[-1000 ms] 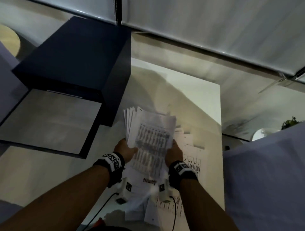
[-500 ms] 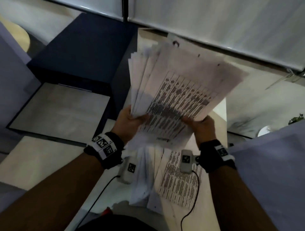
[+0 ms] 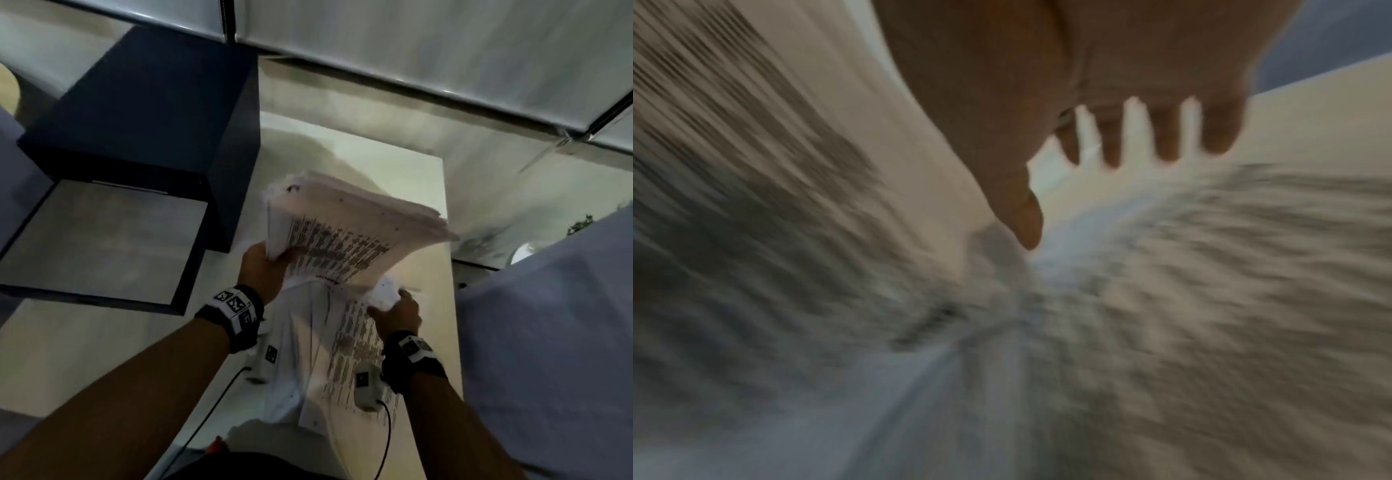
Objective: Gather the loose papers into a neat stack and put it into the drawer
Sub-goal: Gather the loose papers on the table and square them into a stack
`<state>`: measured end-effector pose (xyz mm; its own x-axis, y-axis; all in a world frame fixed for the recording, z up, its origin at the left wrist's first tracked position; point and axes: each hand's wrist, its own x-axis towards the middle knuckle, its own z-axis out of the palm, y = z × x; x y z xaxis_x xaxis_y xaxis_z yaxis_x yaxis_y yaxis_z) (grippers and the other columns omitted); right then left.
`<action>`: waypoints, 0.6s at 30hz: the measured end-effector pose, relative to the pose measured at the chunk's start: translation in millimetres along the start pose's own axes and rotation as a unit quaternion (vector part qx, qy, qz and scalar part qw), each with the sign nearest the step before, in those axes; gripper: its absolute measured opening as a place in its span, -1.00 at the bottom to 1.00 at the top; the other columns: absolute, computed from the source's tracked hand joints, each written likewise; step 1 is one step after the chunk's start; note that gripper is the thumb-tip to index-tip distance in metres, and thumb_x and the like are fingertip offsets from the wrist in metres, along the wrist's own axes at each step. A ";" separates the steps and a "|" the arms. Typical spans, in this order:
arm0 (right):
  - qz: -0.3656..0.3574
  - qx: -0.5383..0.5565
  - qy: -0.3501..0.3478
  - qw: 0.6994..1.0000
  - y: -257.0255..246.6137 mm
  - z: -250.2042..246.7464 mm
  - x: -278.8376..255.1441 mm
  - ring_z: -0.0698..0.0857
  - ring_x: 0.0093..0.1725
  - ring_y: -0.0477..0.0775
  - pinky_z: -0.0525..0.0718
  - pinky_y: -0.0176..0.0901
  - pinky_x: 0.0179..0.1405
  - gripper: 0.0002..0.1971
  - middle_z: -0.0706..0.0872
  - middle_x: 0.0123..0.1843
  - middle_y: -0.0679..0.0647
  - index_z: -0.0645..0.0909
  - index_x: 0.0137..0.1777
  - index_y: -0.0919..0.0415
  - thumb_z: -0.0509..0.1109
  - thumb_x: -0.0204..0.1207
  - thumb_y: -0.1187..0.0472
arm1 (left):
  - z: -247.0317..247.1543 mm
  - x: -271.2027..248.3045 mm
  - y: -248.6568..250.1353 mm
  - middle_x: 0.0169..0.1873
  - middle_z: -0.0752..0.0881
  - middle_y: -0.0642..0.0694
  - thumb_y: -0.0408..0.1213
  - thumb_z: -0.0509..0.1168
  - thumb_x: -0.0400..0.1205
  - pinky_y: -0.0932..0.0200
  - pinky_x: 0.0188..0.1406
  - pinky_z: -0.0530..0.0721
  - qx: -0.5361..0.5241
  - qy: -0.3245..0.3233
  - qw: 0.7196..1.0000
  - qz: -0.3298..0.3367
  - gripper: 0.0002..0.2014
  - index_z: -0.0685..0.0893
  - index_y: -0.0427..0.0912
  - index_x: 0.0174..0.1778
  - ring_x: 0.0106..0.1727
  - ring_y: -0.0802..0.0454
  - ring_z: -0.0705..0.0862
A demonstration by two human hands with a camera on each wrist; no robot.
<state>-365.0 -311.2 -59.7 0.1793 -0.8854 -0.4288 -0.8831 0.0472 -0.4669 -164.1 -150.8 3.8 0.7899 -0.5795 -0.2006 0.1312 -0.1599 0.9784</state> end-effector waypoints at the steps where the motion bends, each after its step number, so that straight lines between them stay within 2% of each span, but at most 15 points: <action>1: 0.052 -0.042 -0.006 0.998 13.1 0.3 1.3 0.29 0.60 0.34 0.31 0.22 0.56 0.04 0.23 0.67 0.19 0.09 0.68 0.20 0.62 0.33 -0.08 | 0.6 2.7 5.7 -0.12 0.77 0.08 -0.27 0.45 0.60 0.28 -0.02 0.75 0.014 0.002 1.000 0.015 -0.88 0.74 -0.07 0.03 -0.18 0.34 0.75; 3: 0.101 -0.096 -0.031 0.990 34.1 3.6 1.9 0.09 0.67 0.35 0.13 0.26 0.61 0.21 0.02 0.72 0.20 -0.11 0.71 0.22 0.61 0.29 -0.19 | -1.2 8.7 17.6 -0.20 0.77 -0.01 -0.25 0.41 0.63 0.06 -0.04 0.76 0.058 0.010 0.997 0.045 -0.97 0.76 -0.06 -0.10 -0.20 0.12 0.73; 4: 0.100 -0.115 -0.041 0.987 39.3 6.3 0.0 0.04 0.68 0.35 0.10 0.27 0.62 0.25 -0.03 0.73 0.21 -0.17 0.71 0.22 0.60 0.27 -0.22 | -3.7 11.5 22.6 -0.26 0.76 -0.04 -0.24 0.40 0.63 -0.02 -0.11 0.75 0.081 0.014 0.995 0.059 -0.89 0.75 0.00 -0.21 -0.23 0.03 0.70; 6: 0.076 -0.137 -0.044 0.987 44.2 13.4 -1.4 -0.01 0.68 0.36 0.11 0.30 0.62 0.26 -0.08 0.73 0.18 -0.20 0.71 0.21 0.59 0.28 -0.25 | -9.7 16.2 30.7 -0.41 0.68 -0.03 -0.24 0.39 0.63 0.01 -0.28 0.66 0.130 0.021 0.988 0.082 -0.72 0.66 0.12 -0.40 -0.34 -0.01 0.62; 8: 0.048 -0.135 -0.021 0.989 44.0 15.4 -2.5 0.04 0.67 0.35 0.17 0.33 0.60 0.25 -0.03 0.72 0.16 -0.16 0.72 0.17 0.61 0.26 -0.21 | -15.2 19.3 39.0 -0.51 0.60 -0.04 -0.24 0.40 0.63 0.04 -0.33 0.60 0.154 0.036 0.983 0.094 -0.65 0.58 0.09 -0.49 -0.42 -0.03 0.54; 10: -0.002 -0.113 0.000 0.994 43.6 15.3 -1.2 0.13 0.64 0.34 0.25 0.31 0.58 0.24 0.06 0.70 0.18 -0.10 0.71 0.14 0.67 0.21 -0.13 | -21.4 22.5 42.9 -0.52 0.57 -0.05 -0.25 0.42 0.61 0.06 -0.33 0.60 0.159 0.058 0.982 0.087 -0.69 0.58 0.00 -0.46 -0.44 -0.02 0.52; 13: -0.056 -0.111 0.015 0.992 41.4 15.5 1.5 0.23 0.60 0.35 0.30 0.23 0.57 0.27 0.16 0.66 0.22 -0.03 0.70 0.16 0.72 0.13 -0.06 | -29.4 21.7 43.8 -0.55 0.52 0.00 -0.26 0.43 0.60 0.22 -0.40 0.49 0.171 0.076 0.979 0.082 -0.67 0.55 -0.01 -0.48 -0.52 0.08 0.45; 16: -0.021 -0.118 0.001 0.993 35.2 14.9 3.9 0.29 0.56 0.37 0.29 0.20 0.55 0.31 0.22 0.62 0.23 -0.06 0.71 0.18 0.74 0.10 -0.07 | -36.4 16.5 45.7 -0.56 0.49 -0.01 -0.25 0.43 0.60 0.25 -0.44 0.45 0.176 0.082 0.979 0.067 -0.66 0.52 -0.02 -0.49 -0.54 0.06 0.44; 18: -0.003 -0.097 0.000 0.995 32.6 15.8 6.0 0.38 0.53 0.36 0.35 0.19 0.52 0.23 0.33 0.58 0.24 -0.03 0.71 0.17 0.72 0.17 0.02 | -40.1 13.6 44.9 -0.58 0.47 -0.01 -0.25 0.42 0.61 0.28 -0.47 0.41 0.183 0.089 0.977 0.057 -0.64 0.49 -0.01 -0.49 -0.54 0.05 0.42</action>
<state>-385.8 -307.7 -89.7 0.1853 -0.8850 -0.4271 -0.9491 -0.0486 -0.3112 -123.4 -133.7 46.9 0.8830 -0.4668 -0.0481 -0.1610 -0.3976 0.9033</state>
